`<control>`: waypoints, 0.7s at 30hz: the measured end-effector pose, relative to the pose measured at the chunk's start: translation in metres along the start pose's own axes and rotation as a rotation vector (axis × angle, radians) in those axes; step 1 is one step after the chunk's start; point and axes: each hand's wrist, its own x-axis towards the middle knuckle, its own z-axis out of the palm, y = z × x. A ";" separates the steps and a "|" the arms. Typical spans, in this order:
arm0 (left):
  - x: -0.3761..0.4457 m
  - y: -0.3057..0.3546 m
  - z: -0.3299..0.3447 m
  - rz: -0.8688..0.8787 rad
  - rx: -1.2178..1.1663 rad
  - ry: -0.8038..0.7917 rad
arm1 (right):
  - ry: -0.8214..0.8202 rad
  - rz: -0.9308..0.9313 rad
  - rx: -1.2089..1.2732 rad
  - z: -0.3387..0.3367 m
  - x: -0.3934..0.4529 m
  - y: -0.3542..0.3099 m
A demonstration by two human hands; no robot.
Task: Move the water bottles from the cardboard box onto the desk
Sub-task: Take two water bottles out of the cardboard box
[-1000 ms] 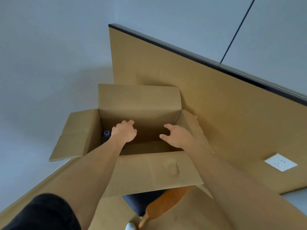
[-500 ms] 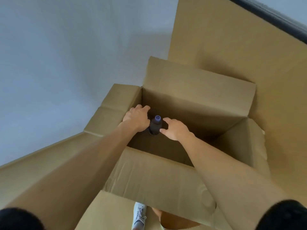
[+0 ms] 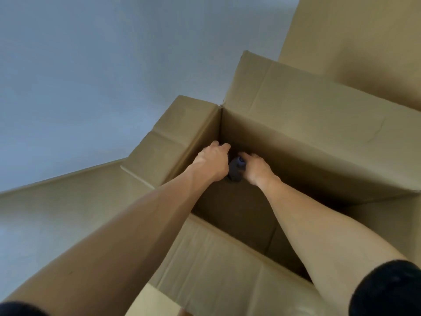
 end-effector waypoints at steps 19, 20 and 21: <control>0.098 0.013 0.047 -0.082 0.380 -0.190 | 0.163 0.144 0.142 0.016 -0.072 0.099; 0.099 0.012 0.050 -0.078 0.390 -0.180 | 0.155 0.161 0.142 0.017 -0.078 0.106; 0.099 0.011 0.052 -0.069 0.390 -0.156 | 0.148 0.176 0.138 0.018 -0.083 0.113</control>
